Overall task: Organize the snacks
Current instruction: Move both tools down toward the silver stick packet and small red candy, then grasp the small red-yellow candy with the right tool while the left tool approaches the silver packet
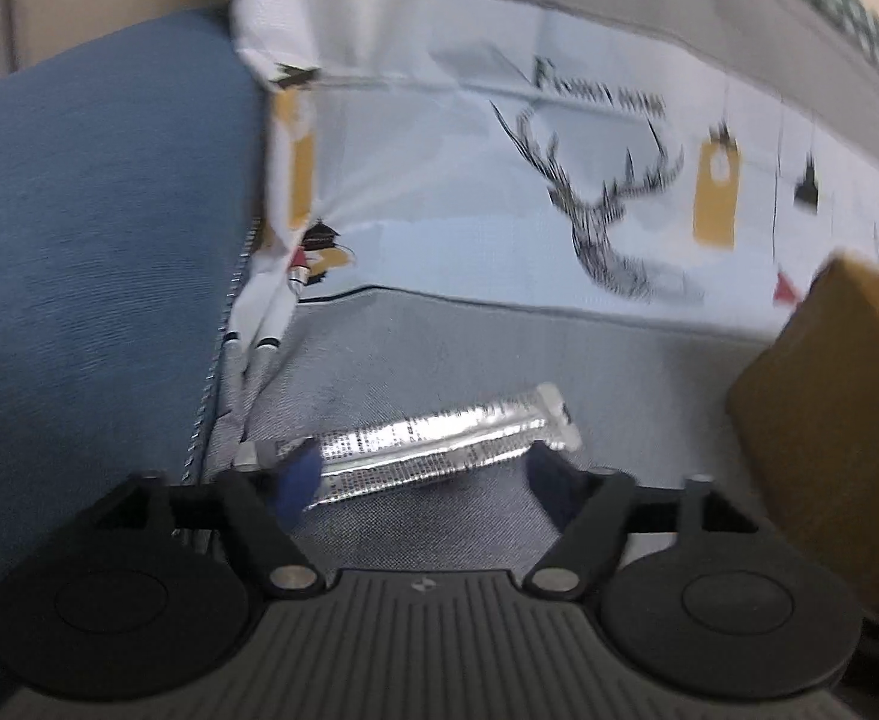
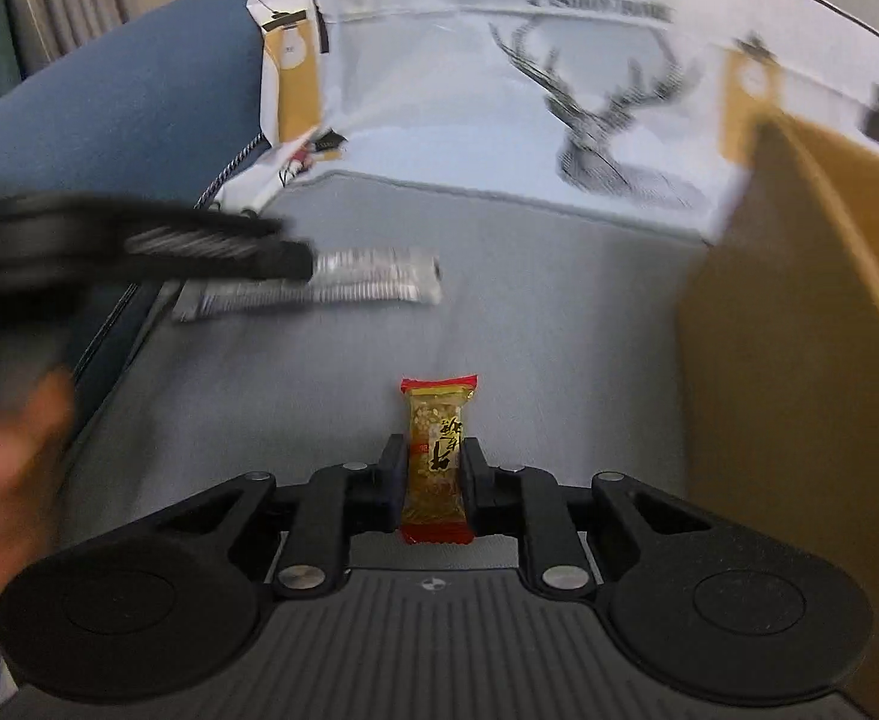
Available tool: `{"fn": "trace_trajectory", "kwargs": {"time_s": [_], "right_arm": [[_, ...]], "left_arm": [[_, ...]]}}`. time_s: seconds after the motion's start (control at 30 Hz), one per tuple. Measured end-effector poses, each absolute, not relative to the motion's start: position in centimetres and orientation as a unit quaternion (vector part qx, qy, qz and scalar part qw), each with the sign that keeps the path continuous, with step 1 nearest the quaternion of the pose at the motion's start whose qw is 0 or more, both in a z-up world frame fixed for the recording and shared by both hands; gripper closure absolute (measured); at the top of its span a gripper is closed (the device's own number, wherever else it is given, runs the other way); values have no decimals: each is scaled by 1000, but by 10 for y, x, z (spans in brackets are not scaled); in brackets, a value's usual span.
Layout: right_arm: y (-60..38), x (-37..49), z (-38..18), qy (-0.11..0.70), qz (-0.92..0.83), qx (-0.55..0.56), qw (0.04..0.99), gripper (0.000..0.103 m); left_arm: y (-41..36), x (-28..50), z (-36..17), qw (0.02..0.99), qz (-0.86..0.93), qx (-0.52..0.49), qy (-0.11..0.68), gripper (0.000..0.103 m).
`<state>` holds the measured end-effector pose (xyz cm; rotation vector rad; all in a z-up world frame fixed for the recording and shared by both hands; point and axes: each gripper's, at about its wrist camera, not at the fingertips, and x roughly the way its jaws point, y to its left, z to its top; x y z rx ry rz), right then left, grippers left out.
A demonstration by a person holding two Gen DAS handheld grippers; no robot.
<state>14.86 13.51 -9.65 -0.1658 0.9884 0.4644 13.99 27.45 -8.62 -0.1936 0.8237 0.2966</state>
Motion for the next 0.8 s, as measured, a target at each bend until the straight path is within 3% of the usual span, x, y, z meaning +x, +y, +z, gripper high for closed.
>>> {"fn": "trace_trajectory", "kwargs": {"time_s": [0.23, 0.37, 0.5, 0.57, 0.63, 0.8], "right_arm": [[108, 63, -84, 473, 288, -91, 828, 84], [96, 29, -73, 463, 327, -102, 818, 84], [86, 5, -68, 452, 350, -103, 814, 84], [83, 0, -71, 451, 355, -96, 813, 84], [81, -2, -77, 450, 353, -86, 816, 84], [84, 1, -89, 448, 342, -78, 822, 84]], "left_arm": [[263, 158, -112, 896, 162, -1, 413, 13], [267, 163, -116, 897, 143, -10, 418, 18], [268, 159, -107, 896, 132, -16, 424, 69], [271, 153, -101, 895, 125, -35, 427, 82], [274, 146, -97, 892, 117, -61, 432, 103], [277, 125, -81, 887, 119, -115, 431, 103]]}}
